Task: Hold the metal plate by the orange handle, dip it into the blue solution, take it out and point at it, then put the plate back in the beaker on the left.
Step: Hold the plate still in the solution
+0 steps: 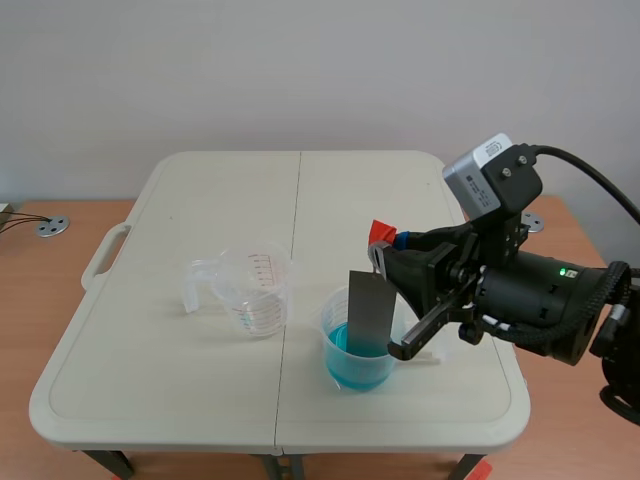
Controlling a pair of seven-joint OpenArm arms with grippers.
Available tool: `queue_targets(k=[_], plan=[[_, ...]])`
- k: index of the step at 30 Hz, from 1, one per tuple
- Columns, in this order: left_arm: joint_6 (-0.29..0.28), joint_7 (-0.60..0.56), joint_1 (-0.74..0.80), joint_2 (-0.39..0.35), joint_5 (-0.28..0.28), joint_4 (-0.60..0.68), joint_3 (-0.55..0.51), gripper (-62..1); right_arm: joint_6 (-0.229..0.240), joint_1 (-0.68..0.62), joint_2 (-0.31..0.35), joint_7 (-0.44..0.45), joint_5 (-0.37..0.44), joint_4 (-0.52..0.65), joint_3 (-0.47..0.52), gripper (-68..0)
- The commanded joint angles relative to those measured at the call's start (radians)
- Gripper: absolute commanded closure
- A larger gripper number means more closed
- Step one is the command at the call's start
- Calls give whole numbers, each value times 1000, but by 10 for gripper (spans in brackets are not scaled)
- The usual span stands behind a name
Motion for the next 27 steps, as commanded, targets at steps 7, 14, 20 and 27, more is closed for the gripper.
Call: queue_targets(k=[7,14,20,27], plan=[[-5,-6,-3,10,-4,11,-2,-27,8,12,2,7,6,-2,0,-15],[-5,-6,-3,10,-4,11,-2,-27,8,12,2,8,8,-2,0,-15],[-5,-6,-3,10,-4,11,-2,-27,8,10,2,8,19,4,0,-15],[-5,-6,-3,10,-5,11,-2,-27,8,-13,3,4,26,73,5,-15]])
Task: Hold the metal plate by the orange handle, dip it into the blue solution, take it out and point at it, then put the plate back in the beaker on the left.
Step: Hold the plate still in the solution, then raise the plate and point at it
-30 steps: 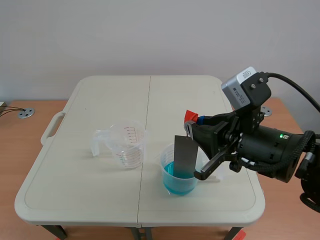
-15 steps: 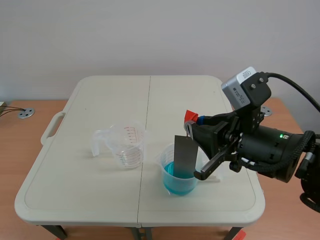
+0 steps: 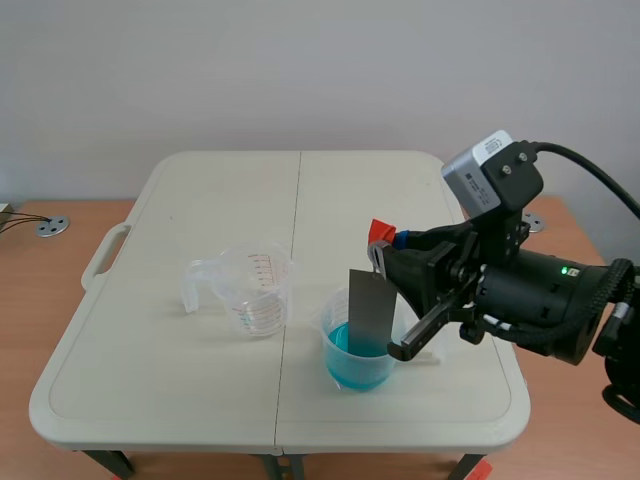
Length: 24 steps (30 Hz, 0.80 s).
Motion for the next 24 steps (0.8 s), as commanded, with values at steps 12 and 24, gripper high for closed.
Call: queue_targets(k=[12,24], plan=[[-5,-6,-3,10,-5,11,-2,-27,8,-62,3,-1,29,190,15,-15],[-5,-33,-28,10,-7,11,-2,-27,8,-72,2,-46,30,307,16,-15]])
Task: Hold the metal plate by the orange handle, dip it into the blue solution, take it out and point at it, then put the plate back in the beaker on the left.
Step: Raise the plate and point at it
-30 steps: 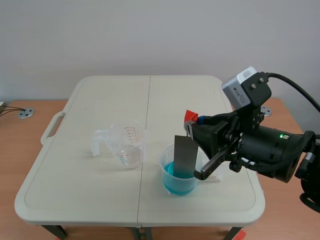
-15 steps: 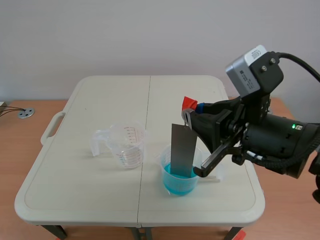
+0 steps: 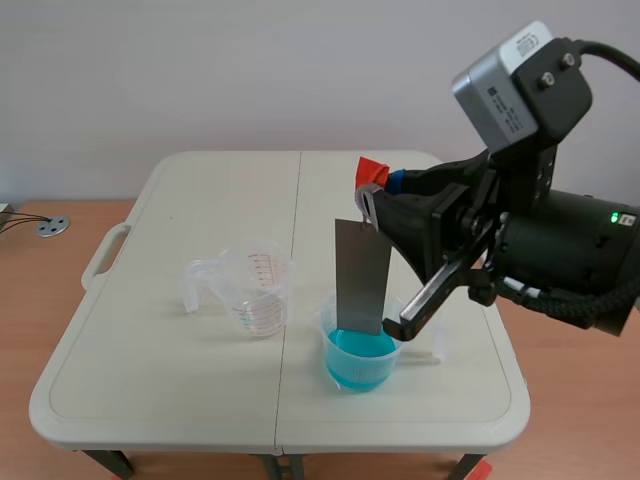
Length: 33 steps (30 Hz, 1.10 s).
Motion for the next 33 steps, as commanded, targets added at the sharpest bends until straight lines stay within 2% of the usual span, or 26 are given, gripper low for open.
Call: queue_targets(k=[1,10,18,21,26,33], plan=[[-2,-10,-16,7,-6,12,-2,-27,8,5,2,16,19,35,6,-15],[-3,-32,-112,7,-6,12,-2,-27,8,5,2,-17,29,107,6,-15],[-15,-189,-235,7,-7,13,0,-27,8,5,2,-73,82,168,6,-15],[-48,-235,-287,7,-8,13,0,-27,8,6,2,-84,95,185,6,-15],[-147,-283,-407,7,-7,13,42,-27,8,6,2,-91,99,204,6,-15],[-196,-282,-627,7,-6,13,210,-27,8,6,2,-117,130,225,6,-15]])
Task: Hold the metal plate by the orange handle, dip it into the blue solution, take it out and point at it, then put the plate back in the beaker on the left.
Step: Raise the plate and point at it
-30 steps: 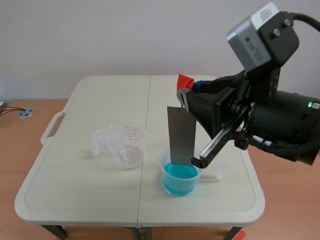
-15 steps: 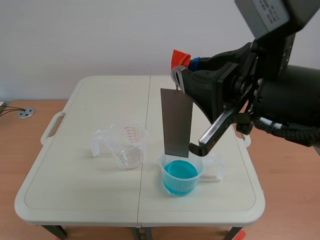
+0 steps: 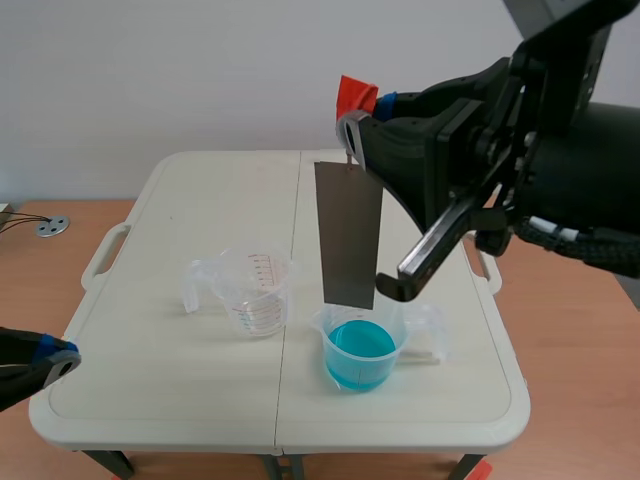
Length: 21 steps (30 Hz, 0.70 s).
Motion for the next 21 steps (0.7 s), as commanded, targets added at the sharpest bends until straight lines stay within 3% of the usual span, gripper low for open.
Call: queue_targets(k=[1,5,11,21], plan=[[-15,-13,-50,5,-8,13,36,-27,8,6,2,14,21,31,6,-15],[-30,-6,-175,18,-7,13,153,-27,8,6,2,4,32,39,6,-15],[-36,102,-333,79,-5,12,304,-27,8,6,2,3,35,39,6,-15],[-37,211,-496,195,-4,12,433,-27,8,6,2,-3,34,39,6,-15]])
